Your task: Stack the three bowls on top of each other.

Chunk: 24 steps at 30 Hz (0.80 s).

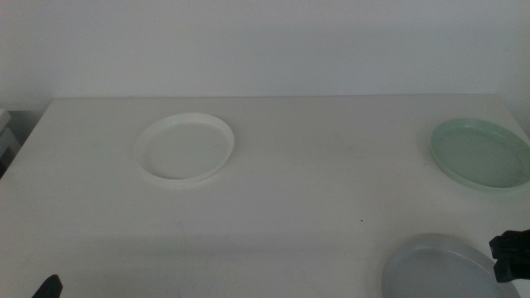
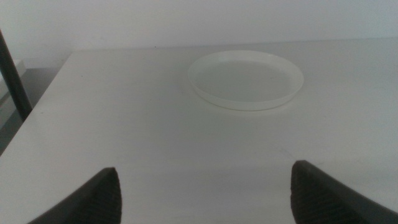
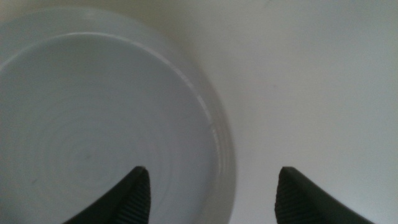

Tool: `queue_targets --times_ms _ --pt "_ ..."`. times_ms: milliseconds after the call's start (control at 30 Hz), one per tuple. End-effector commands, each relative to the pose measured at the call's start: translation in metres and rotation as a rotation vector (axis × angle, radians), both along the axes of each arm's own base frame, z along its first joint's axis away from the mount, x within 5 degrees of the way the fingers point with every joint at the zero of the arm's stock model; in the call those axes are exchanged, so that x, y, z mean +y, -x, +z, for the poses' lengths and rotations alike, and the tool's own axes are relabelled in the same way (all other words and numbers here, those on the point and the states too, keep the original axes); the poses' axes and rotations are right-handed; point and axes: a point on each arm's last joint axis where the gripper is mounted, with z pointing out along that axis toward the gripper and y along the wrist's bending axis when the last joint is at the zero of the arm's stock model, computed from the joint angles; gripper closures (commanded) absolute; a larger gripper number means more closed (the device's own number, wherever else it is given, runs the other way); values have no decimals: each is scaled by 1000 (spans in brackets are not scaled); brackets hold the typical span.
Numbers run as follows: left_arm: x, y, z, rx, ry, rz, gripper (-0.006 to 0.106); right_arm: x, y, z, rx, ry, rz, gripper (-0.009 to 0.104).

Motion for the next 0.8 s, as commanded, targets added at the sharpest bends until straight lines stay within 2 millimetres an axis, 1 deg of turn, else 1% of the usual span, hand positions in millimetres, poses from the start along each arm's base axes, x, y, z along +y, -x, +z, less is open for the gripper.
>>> queue_targets --times_ms 0,233,400,500,567,600,700,733,767 --pt "1 0 9 -95 23 10 1 -7 -8 -1 -51 15 -15 47" --pt "1 0 9 -95 23 10 1 -9 -14 -25 -7 23 3 56" --pt "1 0 9 -95 23 10 1 -9 -19 -38 34 19 1 61" --pt "1 0 9 -95 23 10 1 -9 -20 -45 64 18 1 66" --pt "1 0 9 -95 23 10 1 -9 -21 -48 74 17 1 72" --pt "1 0 9 -95 23 10 1 -9 -21 -48 75 17 1 76" --pt "1 0 9 -95 23 10 1 -9 -20 -47 84 16 2 94" --pt "1 0 9 -95 23 10 1 -9 -20 -46 89 15 0 96" --pt "1 0 9 -95 23 10 1 -8 -19 -44 88 13 -3 96"
